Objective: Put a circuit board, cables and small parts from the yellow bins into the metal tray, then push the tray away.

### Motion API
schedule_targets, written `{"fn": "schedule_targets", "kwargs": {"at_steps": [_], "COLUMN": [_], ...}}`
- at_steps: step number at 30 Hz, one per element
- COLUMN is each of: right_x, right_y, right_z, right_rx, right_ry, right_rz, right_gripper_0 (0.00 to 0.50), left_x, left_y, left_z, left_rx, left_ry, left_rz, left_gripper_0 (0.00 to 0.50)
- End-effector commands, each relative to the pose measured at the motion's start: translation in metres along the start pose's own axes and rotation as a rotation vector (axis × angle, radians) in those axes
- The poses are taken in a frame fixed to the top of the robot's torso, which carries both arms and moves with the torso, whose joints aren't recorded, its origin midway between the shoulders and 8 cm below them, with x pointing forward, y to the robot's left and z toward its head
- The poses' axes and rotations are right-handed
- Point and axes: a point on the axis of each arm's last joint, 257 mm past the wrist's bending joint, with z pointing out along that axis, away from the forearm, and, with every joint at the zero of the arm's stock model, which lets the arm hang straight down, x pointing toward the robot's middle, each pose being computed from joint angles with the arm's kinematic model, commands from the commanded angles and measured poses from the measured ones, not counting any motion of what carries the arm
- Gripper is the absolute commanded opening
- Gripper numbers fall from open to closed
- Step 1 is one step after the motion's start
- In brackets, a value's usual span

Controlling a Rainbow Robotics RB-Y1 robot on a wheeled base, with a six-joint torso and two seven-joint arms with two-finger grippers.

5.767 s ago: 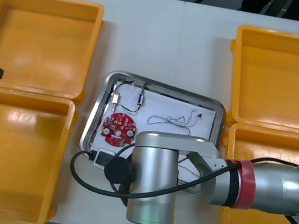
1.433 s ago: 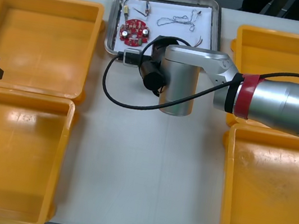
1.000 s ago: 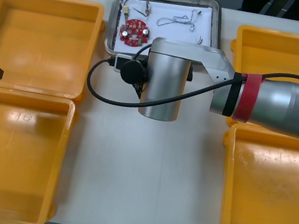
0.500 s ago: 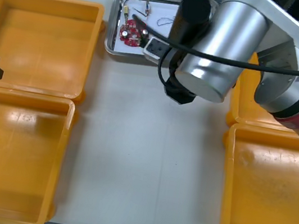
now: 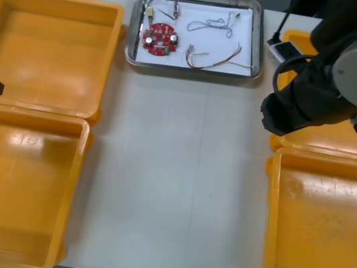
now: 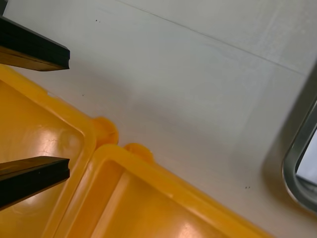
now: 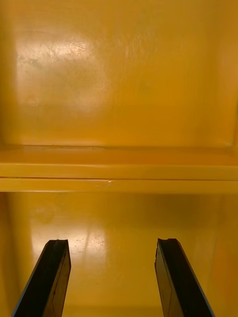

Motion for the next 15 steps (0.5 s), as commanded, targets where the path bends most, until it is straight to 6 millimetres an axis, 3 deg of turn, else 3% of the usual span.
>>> {"fn": "schedule_targets", "kwargs": {"at_steps": [1, 8, 15], "right_x": [0.016, 0.055, 0.081], "right_y": [-0.038, -0.071, -0.088], "right_z": [-0.018, -0.02, -0.024], "right_rx": [0.031, 0.028, -0.034], "right_ry": [-0.034, -0.016, -0.007], "right_rz": [0.109, 0.247, 0.356], "right_gripper_0": [0.5, 0.5, 0.5], "left_x": [-0.003, -0.003, -0.003], "left_y": [0.017, 0.017, 0.017], "left_z": [-0.013, -0.013, -0.013], "left_rx": [-0.05, -0.05, -0.05], "left_ry": [-0.026, -0.026, -0.026], "left_rz": [-0.017, -0.017, -0.017], "left_gripper_0": [0.5, 0.5, 0.5]}}
